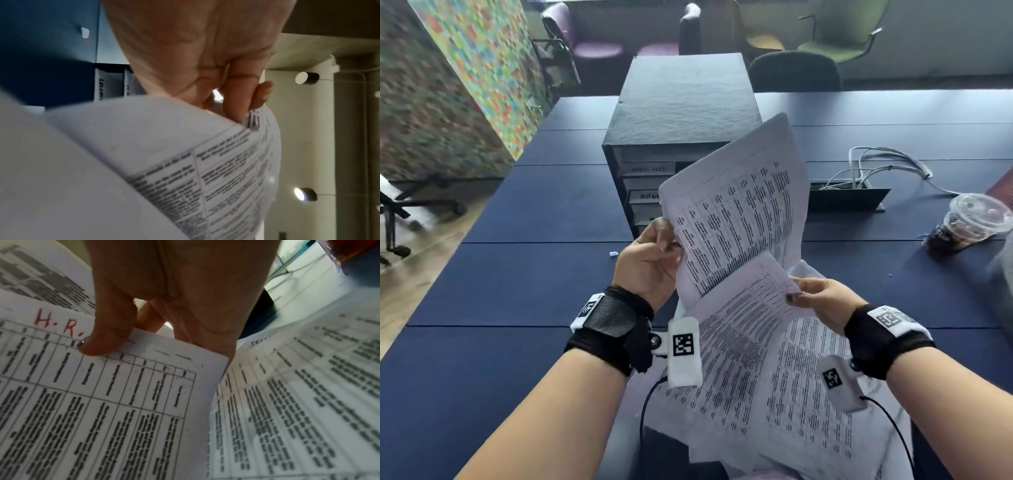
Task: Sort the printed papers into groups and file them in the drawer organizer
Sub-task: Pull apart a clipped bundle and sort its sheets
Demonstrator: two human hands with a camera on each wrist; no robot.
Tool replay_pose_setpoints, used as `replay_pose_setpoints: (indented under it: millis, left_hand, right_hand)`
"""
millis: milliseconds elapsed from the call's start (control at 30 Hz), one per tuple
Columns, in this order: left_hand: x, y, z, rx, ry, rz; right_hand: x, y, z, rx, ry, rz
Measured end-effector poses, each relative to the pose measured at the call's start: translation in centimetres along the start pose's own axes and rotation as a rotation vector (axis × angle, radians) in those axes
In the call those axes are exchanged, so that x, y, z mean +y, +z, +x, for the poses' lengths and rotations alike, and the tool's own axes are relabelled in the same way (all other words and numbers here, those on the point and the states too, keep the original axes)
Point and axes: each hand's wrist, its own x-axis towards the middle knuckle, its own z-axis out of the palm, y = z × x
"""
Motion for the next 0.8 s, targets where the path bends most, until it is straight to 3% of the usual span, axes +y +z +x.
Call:
replay_pose_setpoints:
  millis: [67,233,400,467,633,800]
  left_hand:
    - [-0.2,-0.2,0.0,0.052,0.006,-0.016]
    - [-0.7,-1.5,-0.1,0.334,0.071,0.076]
    - [-1.1,-1.8,0.2,0.687,0.156,0.611]
    - [-1.2,-2.3,0.5,0.749,0.185,0.844]
    - [-0.9,-1.2,1.0,0.739,0.106,1.283]
    - [-0.9,1.7,2.0,0.311,0.192,1.562]
  right_hand:
    - [0.0,0.6,0.1,0.016,-0.019,0.000]
    - [-0.7,0.7,-0.1,0.155,-0.151,0.038]
    - [-3.1,-1.1,-0.9,0.284,-0.212,-0.178]
    - [-4.1,-1.7,-1.1,0.304,-0.224,-0.254]
    - [-5.6,-2.7,-1.5,0.295,-0.221,-0.545]
    - [-6.7,-1.2,-2.2,0.249,-0.331,-0.874]
